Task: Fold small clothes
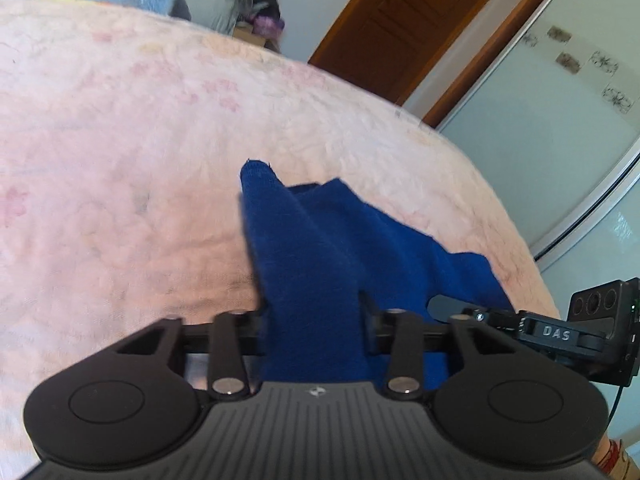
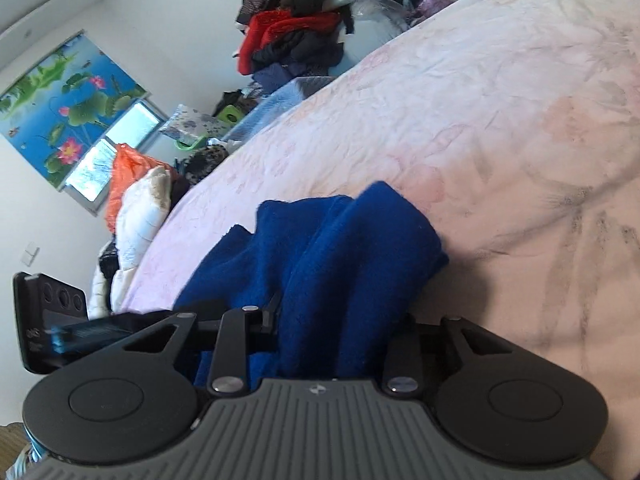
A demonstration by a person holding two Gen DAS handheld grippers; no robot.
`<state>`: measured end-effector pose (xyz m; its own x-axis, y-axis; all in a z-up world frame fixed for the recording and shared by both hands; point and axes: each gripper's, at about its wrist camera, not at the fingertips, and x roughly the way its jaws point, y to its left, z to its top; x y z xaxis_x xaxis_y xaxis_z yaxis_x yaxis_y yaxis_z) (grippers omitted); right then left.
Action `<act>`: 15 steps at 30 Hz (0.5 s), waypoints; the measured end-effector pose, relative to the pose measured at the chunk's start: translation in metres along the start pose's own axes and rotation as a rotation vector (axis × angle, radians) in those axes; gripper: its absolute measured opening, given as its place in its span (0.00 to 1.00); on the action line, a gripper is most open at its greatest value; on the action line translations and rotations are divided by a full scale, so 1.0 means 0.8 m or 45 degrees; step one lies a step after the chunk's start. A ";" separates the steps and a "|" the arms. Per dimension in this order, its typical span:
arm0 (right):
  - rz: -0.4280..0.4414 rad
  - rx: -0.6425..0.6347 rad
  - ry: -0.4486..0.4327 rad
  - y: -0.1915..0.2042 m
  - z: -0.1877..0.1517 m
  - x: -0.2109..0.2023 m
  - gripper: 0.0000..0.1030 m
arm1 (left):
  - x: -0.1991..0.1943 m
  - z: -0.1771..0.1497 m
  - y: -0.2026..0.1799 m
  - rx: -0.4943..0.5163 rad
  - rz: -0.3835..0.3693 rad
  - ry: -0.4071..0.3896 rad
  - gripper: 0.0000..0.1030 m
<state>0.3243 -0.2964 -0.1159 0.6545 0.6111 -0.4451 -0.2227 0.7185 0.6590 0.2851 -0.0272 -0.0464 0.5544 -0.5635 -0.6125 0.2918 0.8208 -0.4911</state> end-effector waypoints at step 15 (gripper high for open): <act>-0.184 -0.158 -0.028 0.032 0.039 0.019 0.42 | -0.022 0.004 -0.020 0.125 0.277 -0.159 0.32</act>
<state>0.3511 -0.2791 -0.0873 0.7013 0.4923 -0.5157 -0.2119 0.8346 0.5085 0.2731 -0.0303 -0.0255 0.7026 -0.3622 -0.6126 0.2261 0.9298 -0.2904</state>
